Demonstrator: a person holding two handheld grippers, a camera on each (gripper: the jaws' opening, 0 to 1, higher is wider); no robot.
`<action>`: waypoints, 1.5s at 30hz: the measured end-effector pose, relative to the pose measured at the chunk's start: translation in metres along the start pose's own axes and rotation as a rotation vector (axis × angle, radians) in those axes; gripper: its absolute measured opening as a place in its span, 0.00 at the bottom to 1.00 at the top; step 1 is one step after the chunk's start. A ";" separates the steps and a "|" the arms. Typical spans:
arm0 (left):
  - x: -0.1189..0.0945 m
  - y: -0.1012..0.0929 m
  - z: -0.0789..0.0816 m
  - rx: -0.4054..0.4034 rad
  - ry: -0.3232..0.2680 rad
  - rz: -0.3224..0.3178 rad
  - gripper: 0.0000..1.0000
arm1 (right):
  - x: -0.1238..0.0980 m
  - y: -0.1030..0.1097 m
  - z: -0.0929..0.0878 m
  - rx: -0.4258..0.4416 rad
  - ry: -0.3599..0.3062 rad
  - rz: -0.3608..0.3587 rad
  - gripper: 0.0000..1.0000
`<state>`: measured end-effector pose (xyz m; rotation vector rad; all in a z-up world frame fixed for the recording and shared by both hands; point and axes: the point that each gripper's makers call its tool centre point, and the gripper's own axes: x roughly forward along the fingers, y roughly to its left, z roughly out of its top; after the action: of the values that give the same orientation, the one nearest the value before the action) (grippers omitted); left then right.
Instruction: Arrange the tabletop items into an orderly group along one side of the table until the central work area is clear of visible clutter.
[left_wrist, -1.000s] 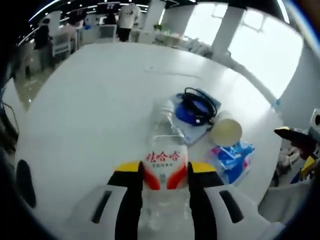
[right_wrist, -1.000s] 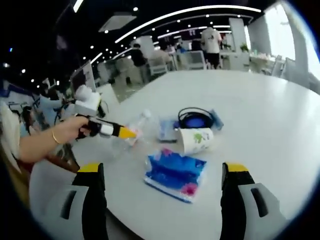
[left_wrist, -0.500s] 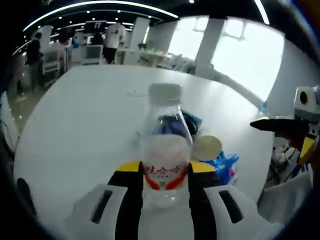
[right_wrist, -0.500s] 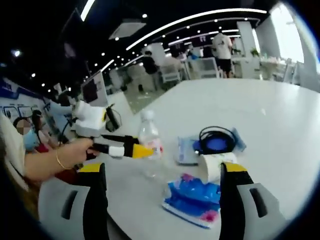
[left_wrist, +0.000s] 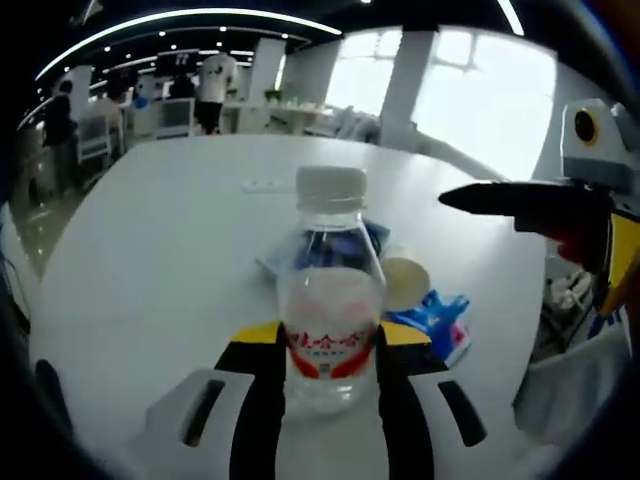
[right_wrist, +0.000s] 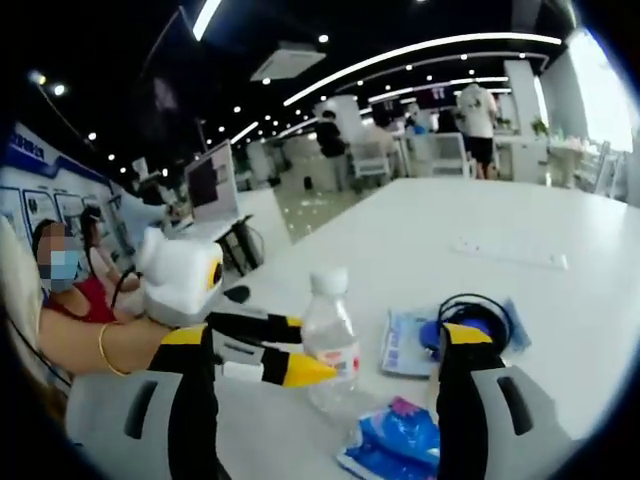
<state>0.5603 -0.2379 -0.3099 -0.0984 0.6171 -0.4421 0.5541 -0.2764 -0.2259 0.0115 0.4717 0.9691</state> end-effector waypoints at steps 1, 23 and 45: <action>0.000 -0.001 0.000 -0.003 0.004 0.000 0.32 | 0.002 0.001 0.001 -0.006 -0.001 0.006 0.90; -0.009 -0.012 -0.012 0.033 0.010 0.124 0.33 | 0.029 0.009 0.007 -0.188 -0.039 0.048 0.62; -0.018 -0.014 -0.022 -0.074 0.016 0.300 0.33 | 0.036 0.035 -0.008 -0.295 0.000 0.164 0.22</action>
<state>0.5290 -0.2418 -0.3150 -0.0707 0.6518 -0.1300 0.5404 -0.2294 -0.2389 -0.2189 0.3276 1.1927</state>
